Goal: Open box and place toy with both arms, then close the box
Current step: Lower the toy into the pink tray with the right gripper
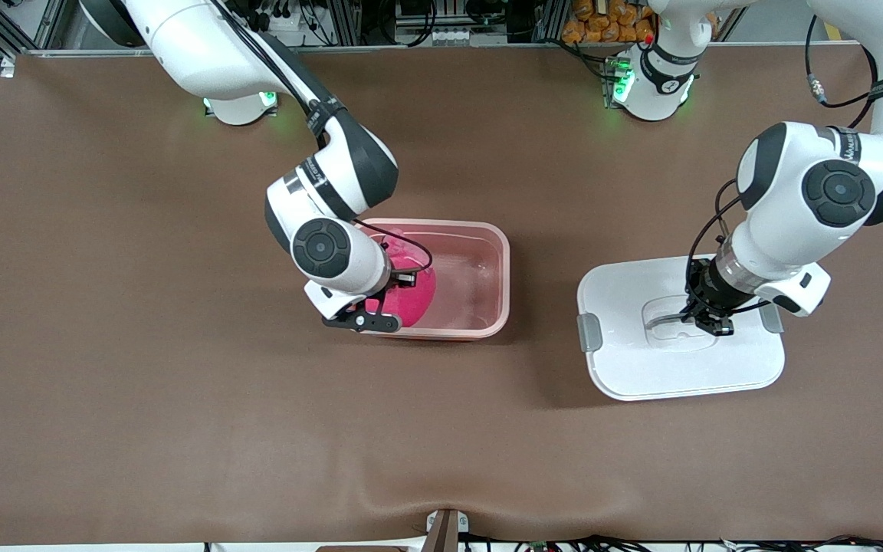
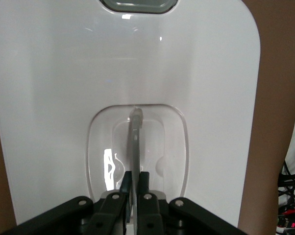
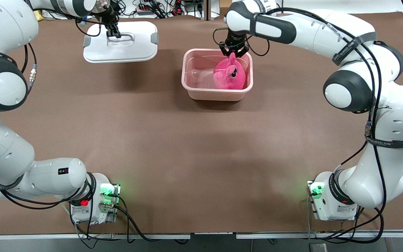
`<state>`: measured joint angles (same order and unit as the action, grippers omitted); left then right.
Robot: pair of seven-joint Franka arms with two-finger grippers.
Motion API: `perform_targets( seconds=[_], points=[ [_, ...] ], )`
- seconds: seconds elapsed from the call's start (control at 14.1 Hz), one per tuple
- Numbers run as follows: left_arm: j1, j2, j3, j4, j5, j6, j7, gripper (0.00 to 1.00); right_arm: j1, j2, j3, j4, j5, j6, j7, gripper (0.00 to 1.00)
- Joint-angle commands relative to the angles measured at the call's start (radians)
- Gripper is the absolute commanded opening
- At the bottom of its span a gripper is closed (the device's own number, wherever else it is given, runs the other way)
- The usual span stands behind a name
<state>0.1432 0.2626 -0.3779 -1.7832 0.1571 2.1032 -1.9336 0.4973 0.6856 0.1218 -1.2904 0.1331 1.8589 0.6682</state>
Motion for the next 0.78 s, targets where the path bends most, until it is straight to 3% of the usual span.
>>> perform_targets(
  seconds=[0.0,0.71],
  points=[
    [-0.013,-0.008,-0.003,0.01,0.028,-0.014,0.021,0.0,0.029,0.02,-0.01,0.013,-0.016,0.043,0.071,0.0],
    [-0.083,0.001,-0.006,0.016,0.016,-0.014,0.039,0.0,0.127,0.112,-0.011,0.013,-0.024,0.284,0.327,0.0]
  ],
)
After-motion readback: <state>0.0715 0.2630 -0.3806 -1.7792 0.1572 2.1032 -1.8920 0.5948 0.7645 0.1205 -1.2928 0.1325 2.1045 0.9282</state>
